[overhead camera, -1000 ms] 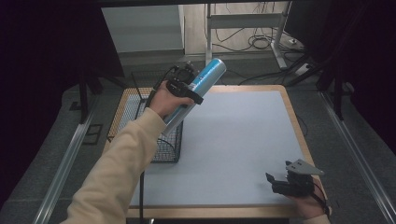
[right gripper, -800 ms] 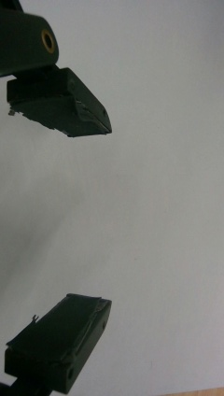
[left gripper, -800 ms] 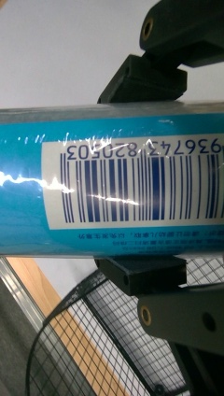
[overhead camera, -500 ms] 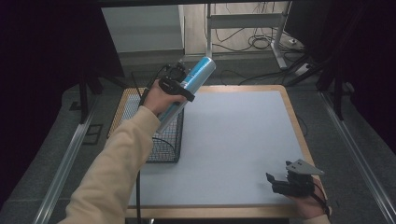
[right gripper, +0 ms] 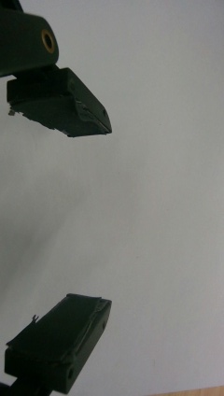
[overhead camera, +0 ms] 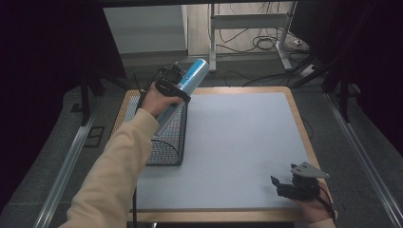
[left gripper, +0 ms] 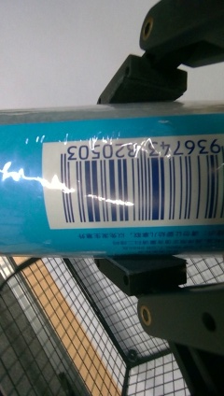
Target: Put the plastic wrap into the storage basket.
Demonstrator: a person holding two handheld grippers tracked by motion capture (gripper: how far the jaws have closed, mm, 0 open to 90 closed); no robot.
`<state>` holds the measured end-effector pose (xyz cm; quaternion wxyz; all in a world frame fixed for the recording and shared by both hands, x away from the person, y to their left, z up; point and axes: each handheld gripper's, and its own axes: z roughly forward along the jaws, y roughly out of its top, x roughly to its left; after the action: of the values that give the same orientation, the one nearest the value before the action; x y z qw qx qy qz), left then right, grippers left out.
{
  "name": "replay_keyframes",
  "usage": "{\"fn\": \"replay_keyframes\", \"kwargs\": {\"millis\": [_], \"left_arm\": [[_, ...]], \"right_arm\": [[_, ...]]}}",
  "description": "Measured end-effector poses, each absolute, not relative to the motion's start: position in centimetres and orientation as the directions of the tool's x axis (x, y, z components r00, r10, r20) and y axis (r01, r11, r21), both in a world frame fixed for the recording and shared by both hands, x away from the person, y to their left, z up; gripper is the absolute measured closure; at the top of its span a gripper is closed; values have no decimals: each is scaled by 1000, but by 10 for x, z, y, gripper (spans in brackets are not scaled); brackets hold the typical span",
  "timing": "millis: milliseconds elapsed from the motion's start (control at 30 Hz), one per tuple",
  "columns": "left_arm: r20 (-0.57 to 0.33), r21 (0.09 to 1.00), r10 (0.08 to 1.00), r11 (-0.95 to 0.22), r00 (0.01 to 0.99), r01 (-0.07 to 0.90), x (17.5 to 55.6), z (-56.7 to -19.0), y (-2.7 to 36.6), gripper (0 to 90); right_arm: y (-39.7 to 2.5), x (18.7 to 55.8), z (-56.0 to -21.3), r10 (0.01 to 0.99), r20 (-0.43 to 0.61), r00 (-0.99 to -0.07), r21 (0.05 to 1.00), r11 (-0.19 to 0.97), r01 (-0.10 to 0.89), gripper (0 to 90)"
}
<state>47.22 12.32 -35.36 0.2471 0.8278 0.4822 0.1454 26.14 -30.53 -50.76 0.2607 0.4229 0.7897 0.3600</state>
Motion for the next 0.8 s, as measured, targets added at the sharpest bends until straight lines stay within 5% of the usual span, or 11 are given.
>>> {"fn": "replay_keyframes", "kwargs": {"millis": [800], "left_arm": [[36, 473, 892, -413, 451, 778, 508, -401, 141, 315]], "right_arm": [[-304, 262, -511, 854, -125, -505, 775, 402, 488, 135]]}}
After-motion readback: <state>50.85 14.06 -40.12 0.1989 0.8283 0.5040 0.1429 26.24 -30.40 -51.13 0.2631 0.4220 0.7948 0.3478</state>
